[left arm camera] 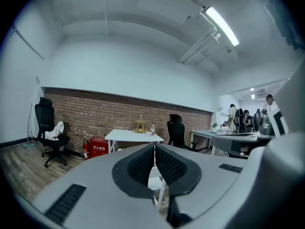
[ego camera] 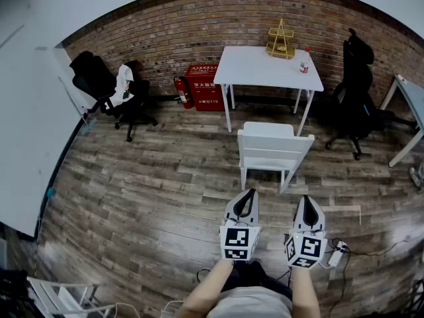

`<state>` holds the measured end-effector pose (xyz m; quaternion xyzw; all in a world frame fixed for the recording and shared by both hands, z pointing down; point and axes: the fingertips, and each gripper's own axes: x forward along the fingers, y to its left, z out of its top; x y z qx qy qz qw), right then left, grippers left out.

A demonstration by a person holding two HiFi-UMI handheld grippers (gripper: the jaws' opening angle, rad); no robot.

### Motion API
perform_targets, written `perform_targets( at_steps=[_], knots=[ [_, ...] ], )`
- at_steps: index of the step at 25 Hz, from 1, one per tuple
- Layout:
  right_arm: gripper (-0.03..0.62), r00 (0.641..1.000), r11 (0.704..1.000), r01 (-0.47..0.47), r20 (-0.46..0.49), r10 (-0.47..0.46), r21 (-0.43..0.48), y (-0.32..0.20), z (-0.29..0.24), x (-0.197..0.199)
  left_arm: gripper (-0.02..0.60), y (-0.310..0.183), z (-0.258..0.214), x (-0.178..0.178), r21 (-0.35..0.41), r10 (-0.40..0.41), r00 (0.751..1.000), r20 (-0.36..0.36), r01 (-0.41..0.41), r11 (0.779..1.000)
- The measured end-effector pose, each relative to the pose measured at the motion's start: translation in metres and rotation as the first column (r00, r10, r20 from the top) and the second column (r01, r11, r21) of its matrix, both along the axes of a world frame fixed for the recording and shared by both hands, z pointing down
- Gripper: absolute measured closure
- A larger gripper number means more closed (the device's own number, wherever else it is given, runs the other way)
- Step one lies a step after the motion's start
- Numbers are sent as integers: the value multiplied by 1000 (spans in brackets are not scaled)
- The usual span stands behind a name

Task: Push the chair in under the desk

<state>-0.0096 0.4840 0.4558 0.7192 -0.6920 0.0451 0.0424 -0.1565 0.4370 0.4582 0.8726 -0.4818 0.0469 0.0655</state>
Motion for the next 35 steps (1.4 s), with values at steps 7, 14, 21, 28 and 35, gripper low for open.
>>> perform_targets(
  at_steps=[7, 14, 21, 28, 35],
  knots=[
    [579, 1000, 1000, 1, -7, -1, 3, -5, -4, -2, 561, -4, -2, -2, -4, 1, 1000, -2, -1, 1000],
    [579, 1000, 1000, 2, -1, -2, 11, -9, -3, -1, 561, -7, -1, -1, -2, -3, 1000, 2, 3, 1000],
    [579, 1000, 1000, -1, 8, 1, 6, -18, 2, 12, 561, -19, 6, 5, -17, -20, 1000, 4, 20, 1000],
    [579, 1000, 1000, 10, 21, -10, 2, -31, 5, 34, 561, -32, 7, 15, -12, -44, 999, 9, 44, 999],
    [577, 999, 999, 45, 11, -45, -8, -43, 8, 44, 561, -38, 10, 20, -24, -83, 996, 17, 84, 996]
  ],
)
